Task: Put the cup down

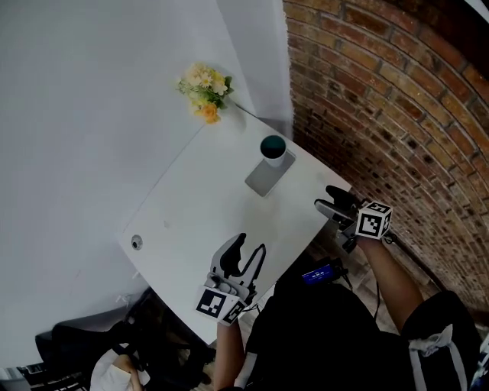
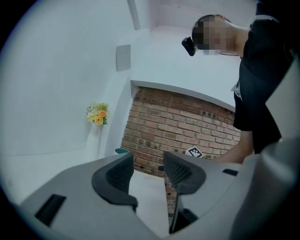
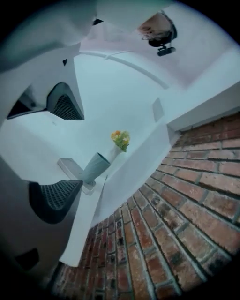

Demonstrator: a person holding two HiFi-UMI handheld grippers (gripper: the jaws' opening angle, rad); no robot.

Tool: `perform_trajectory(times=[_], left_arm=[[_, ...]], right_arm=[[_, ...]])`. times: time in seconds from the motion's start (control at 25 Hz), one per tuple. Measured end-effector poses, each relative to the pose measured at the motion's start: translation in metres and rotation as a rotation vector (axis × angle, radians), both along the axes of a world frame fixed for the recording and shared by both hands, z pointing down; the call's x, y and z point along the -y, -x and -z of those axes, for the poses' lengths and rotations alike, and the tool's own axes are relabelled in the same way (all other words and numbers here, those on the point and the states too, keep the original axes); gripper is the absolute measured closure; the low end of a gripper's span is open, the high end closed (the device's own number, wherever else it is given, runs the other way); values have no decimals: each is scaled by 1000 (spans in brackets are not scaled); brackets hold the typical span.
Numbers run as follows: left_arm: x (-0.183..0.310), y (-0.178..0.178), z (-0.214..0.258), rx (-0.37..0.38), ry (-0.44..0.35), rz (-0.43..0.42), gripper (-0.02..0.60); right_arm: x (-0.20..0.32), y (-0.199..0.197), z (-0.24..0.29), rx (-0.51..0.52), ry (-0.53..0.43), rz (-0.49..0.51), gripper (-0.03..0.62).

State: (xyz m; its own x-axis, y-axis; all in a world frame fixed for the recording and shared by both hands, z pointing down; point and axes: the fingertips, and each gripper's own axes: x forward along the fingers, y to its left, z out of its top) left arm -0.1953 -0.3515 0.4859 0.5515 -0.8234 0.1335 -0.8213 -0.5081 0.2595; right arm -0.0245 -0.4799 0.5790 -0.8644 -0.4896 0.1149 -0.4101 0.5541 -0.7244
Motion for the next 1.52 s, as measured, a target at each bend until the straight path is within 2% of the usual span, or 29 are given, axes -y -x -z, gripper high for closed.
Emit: perform_trajectory(times=[0.16, 0.32, 0.4, 0.6, 0.72, 0.8, 0.88, 1.52], left_arm=[[-16, -1, -8, -21, 23, -9, 387], [-26, -9, -8, -33, 12, -34, 387], [-30, -14, -7, -39, 10, -50, 387], [-31, -27, 3, -43, -24, -92, 387], [-30, -31, 12, -47, -50, -95, 387], [-29, -32, 18, -47, -66, -95, 387], [-31, -33, 21, -49, -76, -93, 387], [-27, -23, 31, -39, -102, -61, 387]], right_arm=[[-28, -5, 46, 224, 15, -2, 183], [-63, 6, 89, 277, -60, 71, 183], [-80, 16, 110, 258, -125, 107, 183], [-102, 44, 147, 124, -296, 163, 183], [-106, 51, 160, 84, -366, 155, 184], [-104, 52, 164, 63, -395, 131, 208], [-102, 52, 163, 35, -409, 112, 235], [-88, 57, 134, -153, -418, 145, 281]])
